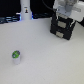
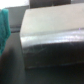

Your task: Open the kcup holder, insert the kcup into the holder, and close the kcup holder

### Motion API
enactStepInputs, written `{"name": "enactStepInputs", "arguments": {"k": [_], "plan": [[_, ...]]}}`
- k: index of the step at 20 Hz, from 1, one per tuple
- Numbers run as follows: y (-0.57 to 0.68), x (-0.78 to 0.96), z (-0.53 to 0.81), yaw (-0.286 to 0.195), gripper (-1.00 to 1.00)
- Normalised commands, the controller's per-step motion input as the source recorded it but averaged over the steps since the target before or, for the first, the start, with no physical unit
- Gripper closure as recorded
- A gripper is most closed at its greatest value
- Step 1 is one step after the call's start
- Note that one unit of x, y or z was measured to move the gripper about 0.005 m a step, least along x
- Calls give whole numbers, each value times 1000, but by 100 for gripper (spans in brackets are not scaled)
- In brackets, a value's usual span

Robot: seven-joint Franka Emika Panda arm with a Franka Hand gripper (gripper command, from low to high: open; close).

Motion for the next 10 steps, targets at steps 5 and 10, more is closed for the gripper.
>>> {"name": "enactStepInputs", "arguments": {"k": [5,10], "plan": [[-17,4,-4,-8,100],[-15,19,2,-8,100]]}}
